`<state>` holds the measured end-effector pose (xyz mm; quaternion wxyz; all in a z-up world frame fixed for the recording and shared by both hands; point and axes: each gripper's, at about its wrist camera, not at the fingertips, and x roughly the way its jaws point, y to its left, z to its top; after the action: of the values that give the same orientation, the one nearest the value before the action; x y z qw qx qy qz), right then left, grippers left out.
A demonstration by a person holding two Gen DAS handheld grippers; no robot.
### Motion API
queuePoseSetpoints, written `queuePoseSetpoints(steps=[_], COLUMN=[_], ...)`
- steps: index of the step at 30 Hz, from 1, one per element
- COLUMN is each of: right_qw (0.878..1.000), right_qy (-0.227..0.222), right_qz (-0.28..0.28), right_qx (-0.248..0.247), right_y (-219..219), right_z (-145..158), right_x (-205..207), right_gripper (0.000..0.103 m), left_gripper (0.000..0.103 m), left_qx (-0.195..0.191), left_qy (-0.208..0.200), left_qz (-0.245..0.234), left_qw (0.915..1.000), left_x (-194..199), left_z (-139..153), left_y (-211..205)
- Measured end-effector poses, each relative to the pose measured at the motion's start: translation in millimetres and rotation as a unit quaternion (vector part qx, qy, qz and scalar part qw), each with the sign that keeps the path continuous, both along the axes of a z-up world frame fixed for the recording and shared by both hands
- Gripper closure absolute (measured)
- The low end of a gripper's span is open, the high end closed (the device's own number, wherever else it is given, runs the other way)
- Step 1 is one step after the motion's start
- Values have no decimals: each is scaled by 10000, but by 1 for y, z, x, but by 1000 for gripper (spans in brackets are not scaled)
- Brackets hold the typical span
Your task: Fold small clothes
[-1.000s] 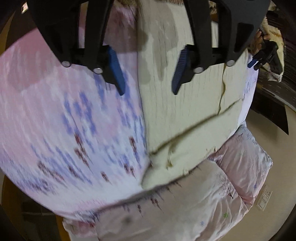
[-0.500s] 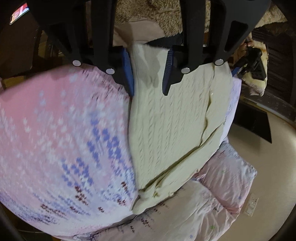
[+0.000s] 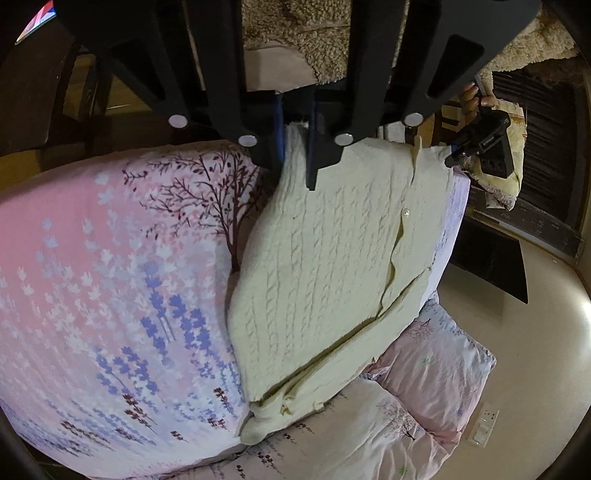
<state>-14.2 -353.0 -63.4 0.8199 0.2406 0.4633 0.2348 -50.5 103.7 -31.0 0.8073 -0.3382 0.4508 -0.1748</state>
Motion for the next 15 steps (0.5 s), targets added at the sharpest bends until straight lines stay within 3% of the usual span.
queuePoseSetpoints(steps=[3,10,15], right_qw=[9997,9926,9769], right_qy=[-235,-1098,-1934], right_qz=[-44,-342,-631], right_qx=[-81,-391,-654], right_y=[1,3,8], right_z=[8,43,79], right_x=[-1,-4,-1], right_gripper=[96,97,97], left_gripper=[96,98,98], left_qx=[29,248,509], left_qy=[45,-286,-793], left_qz=[-11,50,236], left_qw=[10000,9993,9953], left_x=[1,3,15], left_z=[0,24,59], left_y=[-1,2,11])
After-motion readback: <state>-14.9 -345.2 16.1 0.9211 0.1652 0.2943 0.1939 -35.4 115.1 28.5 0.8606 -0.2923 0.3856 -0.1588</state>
